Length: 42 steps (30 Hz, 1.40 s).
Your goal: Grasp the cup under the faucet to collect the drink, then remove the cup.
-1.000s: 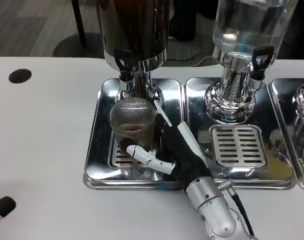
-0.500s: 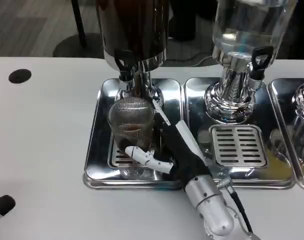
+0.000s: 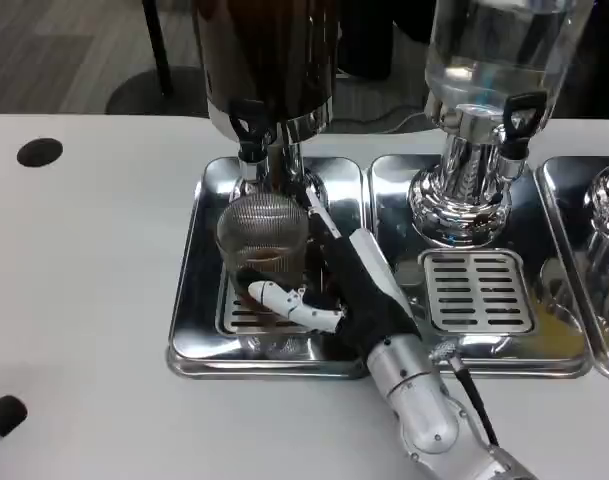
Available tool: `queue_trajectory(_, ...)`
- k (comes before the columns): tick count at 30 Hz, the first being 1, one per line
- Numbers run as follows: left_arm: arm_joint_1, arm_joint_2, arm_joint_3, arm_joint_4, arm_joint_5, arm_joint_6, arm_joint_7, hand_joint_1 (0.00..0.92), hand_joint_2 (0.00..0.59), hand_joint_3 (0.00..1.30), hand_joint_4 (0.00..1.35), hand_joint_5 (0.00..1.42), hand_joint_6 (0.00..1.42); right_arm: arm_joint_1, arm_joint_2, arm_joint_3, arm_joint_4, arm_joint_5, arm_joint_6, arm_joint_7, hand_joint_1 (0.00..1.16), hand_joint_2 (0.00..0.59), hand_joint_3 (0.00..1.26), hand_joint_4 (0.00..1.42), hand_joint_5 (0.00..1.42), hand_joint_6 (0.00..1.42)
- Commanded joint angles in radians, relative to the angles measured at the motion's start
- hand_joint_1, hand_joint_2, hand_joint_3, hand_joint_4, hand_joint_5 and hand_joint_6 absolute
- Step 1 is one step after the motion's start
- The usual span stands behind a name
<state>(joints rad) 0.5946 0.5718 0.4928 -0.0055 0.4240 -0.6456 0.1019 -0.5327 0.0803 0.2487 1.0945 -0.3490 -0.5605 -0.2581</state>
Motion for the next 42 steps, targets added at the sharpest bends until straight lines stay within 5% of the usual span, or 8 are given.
queue_trajectory(1,0.013,0.0,0.01,-0.003,-0.009,-0.007,-0.005,0.0,0.041,0.0,0.0,0.0,0.0,-0.011,0.013,0.0,0.019,-0.001,0.019,-0.008,0.66,0.201,0.0,0.0,0.01,0.04)
queue_trajectory(9,0.014,0.0,0.01,-0.002,-0.009,-0.008,-0.004,0.0,0.041,0.0,0.0,0.0,0.0,0.015,0.012,-0.003,0.018,0.004,-0.01,-0.028,0.72,0.211,0.01,0.14,0.16,0.11)
queue_trajectory(18,0.002,-0.001,0.001,-0.008,-0.006,-0.004,-0.007,0.0,0.041,0.0,0.0,0.0,0.0,0.04,0.002,-0.012,0.007,0.011,-0.032,-0.034,0.8,0.219,0.19,0.26,0.27,0.16)
queue_trajectory(42,-0.017,-0.003,-0.016,0.007,0.004,-0.001,-0.005,0.0,0.041,0.0,0.0,0.0,0.0,0.105,-0.027,-0.026,-0.084,0.026,-0.033,-0.012,0.83,0.213,0.28,0.3,0.34,0.19)
